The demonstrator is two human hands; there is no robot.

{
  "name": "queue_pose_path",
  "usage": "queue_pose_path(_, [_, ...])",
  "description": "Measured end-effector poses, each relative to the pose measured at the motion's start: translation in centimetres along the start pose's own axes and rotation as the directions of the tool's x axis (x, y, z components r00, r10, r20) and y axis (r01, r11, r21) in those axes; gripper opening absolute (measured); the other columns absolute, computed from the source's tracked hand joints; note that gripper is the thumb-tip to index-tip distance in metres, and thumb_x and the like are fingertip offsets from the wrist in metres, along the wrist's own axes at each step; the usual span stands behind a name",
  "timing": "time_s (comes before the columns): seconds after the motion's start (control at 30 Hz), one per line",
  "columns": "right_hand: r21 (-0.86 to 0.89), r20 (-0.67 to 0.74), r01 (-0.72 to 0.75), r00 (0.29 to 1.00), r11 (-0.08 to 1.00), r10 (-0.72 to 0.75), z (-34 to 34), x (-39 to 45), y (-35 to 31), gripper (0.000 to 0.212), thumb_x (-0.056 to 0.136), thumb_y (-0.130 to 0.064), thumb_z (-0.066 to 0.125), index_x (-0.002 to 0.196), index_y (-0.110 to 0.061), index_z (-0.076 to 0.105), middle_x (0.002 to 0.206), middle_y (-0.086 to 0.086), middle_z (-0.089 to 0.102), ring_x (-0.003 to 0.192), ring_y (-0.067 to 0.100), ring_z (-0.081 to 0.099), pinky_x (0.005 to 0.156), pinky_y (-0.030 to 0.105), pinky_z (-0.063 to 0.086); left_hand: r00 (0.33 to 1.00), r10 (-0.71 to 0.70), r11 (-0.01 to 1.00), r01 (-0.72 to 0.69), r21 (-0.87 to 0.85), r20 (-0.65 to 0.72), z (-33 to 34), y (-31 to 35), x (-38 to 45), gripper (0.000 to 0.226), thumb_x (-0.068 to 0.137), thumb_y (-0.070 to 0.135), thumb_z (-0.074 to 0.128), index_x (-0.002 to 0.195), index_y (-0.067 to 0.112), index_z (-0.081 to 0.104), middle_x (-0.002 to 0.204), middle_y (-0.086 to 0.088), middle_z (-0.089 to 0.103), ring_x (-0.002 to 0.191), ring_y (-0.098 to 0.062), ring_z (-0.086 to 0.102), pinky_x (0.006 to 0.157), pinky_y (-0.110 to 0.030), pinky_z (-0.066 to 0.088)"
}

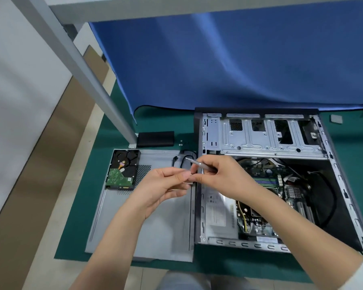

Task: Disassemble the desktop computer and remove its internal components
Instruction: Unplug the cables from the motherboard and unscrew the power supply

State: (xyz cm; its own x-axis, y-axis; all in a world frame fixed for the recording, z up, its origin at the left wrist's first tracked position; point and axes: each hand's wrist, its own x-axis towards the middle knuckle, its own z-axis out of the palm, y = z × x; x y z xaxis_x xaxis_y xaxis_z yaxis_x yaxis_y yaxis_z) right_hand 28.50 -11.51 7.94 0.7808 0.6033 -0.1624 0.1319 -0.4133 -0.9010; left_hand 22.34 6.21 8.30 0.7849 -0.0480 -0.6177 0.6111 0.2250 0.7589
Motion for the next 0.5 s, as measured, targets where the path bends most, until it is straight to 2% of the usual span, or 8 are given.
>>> queue_pose_path(0.07, [0.017,-0.008,-0.011,1.000,1.000,0.011,0.2,1.6,0.7,0.010,0.079,-0.030,0.075,0.076,-0.029,0.065,0.047,-0.012,0.044,0.046,0.002,0.036,0.048,0.012,0.030,0.999,-0.020,1.000,0.021,0.012,-0.035,-0.8,0.5,1.5,0.024,0.061,0.030,0.078,0.080,0.015,0.078,0.087,-0.008,0.073,0.068,-0.008,0.066,0.062,-0.019,0.053])
queue_pose_path(0.23, [0.005,0.013,-0.037,0.999,0.999,0.036,-0.1,5.7,2.6,0.010,0.077,-0.031,0.075,0.075,-0.035,0.066,0.052,-0.008,0.048,0.048,0.003,0.037,0.051,0.018,0.032,0.990,-0.140,0.990,0.140,0.030,-0.008,-2.5,2.0,5.4,0.025,0.064,0.024,0.074,0.086,0.011,0.076,0.089,-0.005,0.074,0.070,-0.008,0.068,0.061,-0.019,0.054])
queue_pose_path(0.33, [-0.060,-0.013,-0.030,0.999,0.998,0.029,-0.8,7.9,3.8,0.008,0.077,-0.037,0.074,0.080,-0.036,0.066,0.056,-0.016,0.054,0.049,0.000,0.044,0.051,0.015,0.033,0.990,-0.133,0.990,0.134,0.031,-0.035,-3.0,2.4,8.2,0.023,0.068,0.023,0.074,0.087,0.010,0.073,0.082,-0.004,0.074,0.069,-0.007,0.068,0.061,-0.018,0.054])
queue_pose_path(0.4, [-0.208,-0.135,-0.046,0.991,0.977,0.017,-1.8,9.3,5.0,0.012,0.079,-0.047,0.068,0.085,-0.038,0.062,0.059,-0.023,0.055,0.053,-0.004,0.049,0.047,0.013,0.031,0.988,-0.054,0.993,0.068,0.099,-0.142,-3.1,2.4,10.7,0.010,0.076,0.019,0.074,0.084,0.013,0.073,0.080,-0.001,0.074,0.068,-0.006,0.066,0.059,-0.017,0.052])
queue_pose_path(0.43, [-0.299,-0.224,-0.080,0.975,0.951,0.011,-2.4,9.8,5.8,0.014,0.082,-0.050,0.063,0.085,-0.037,0.059,0.058,-0.018,0.053,0.052,-0.001,0.049,0.045,0.014,0.029,0.972,0.028,0.977,0.023,0.214,-0.233,-3.4,2.2,12.2,0.005,0.079,0.019,0.074,0.083,0.015,0.074,0.079,0.002,0.073,0.068,-0.004,0.065,0.058,-0.016,0.051])
queue_pose_path(0.5, [-0.403,-0.390,-0.186,0.921,0.896,0.016,-3.6,10.4,7.6,0.015,0.089,-0.049,0.054,0.085,-0.034,0.054,0.054,-0.017,0.045,0.050,-0.001,0.044,0.045,0.017,0.026,0.903,0.234,0.845,-0.005,0.534,-0.361,-4.2,1.8,15.4,0.005,0.082,0.023,0.073,0.083,0.019,0.075,0.082,0.006,0.072,0.073,-0.003,0.064,0.067,-0.020,0.051])
